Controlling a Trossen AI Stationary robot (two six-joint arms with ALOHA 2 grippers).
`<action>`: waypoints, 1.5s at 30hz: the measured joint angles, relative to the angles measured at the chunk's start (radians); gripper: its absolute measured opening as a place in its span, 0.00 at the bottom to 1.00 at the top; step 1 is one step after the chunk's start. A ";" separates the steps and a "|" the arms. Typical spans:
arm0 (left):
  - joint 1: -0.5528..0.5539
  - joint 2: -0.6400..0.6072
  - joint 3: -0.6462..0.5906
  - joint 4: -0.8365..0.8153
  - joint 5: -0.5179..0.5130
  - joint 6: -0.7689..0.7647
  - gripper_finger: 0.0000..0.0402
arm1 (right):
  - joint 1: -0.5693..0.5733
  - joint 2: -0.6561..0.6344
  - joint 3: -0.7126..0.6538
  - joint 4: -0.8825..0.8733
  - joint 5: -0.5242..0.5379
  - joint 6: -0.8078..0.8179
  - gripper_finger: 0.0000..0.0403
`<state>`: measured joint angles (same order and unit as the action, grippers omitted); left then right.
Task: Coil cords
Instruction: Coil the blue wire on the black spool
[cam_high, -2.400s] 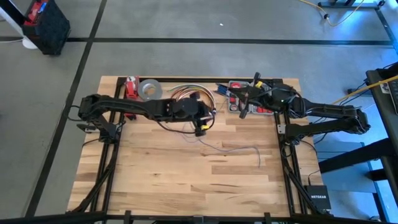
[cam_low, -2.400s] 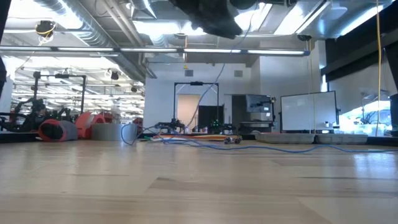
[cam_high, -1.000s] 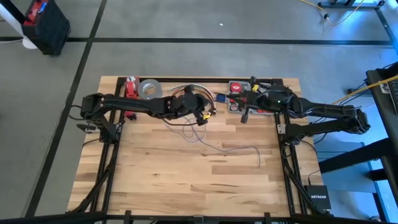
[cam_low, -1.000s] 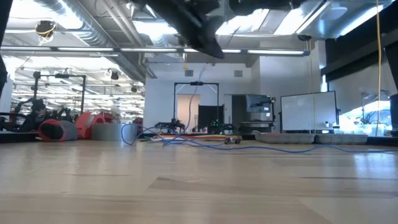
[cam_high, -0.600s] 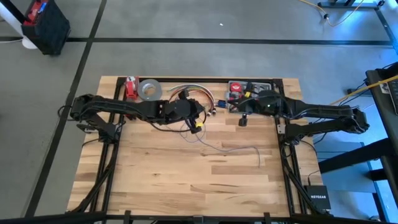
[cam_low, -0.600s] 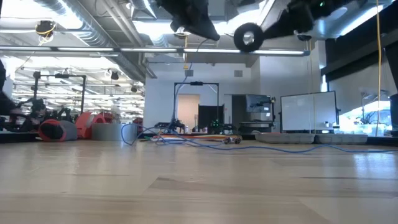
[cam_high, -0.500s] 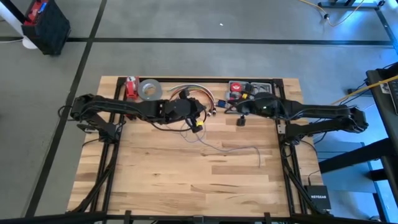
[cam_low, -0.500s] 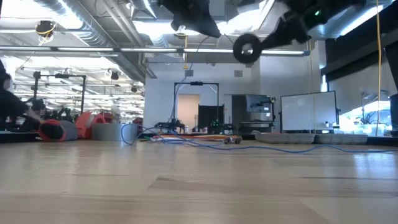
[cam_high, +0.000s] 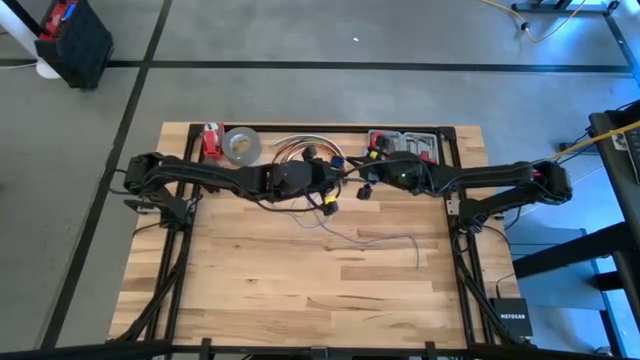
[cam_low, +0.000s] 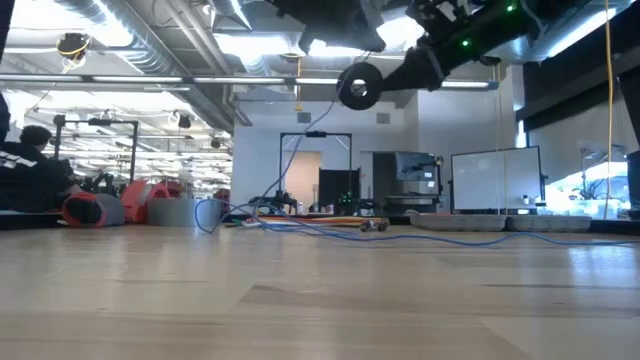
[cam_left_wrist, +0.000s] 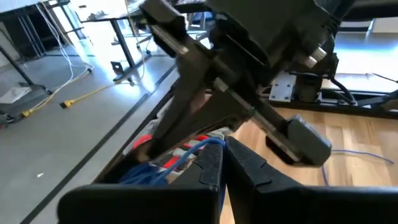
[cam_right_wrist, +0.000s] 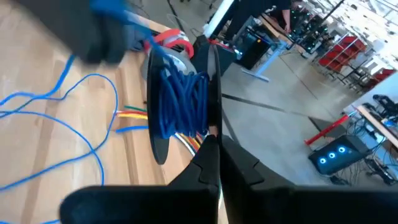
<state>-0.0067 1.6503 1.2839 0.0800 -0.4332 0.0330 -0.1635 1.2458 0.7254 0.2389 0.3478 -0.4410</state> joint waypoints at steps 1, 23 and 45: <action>0.000 0.009 0.000 0.014 0.000 0.000 0.01 | 0.000 0.009 0.000 0.017 0.000 0.010 0.01; 0.038 0.063 0.006 0.060 0.003 0.035 0.00 | 0.000 -0.136 0.093 0.088 -0.133 0.116 0.01; 0.041 0.067 0.003 0.059 0.008 0.064 0.00 | 0.000 -0.276 0.093 -0.020 -0.248 0.132 0.01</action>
<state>0.0345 1.7168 1.2872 0.1390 -0.4252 0.0968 -0.1631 0.9703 0.8188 0.2190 0.1000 -0.3091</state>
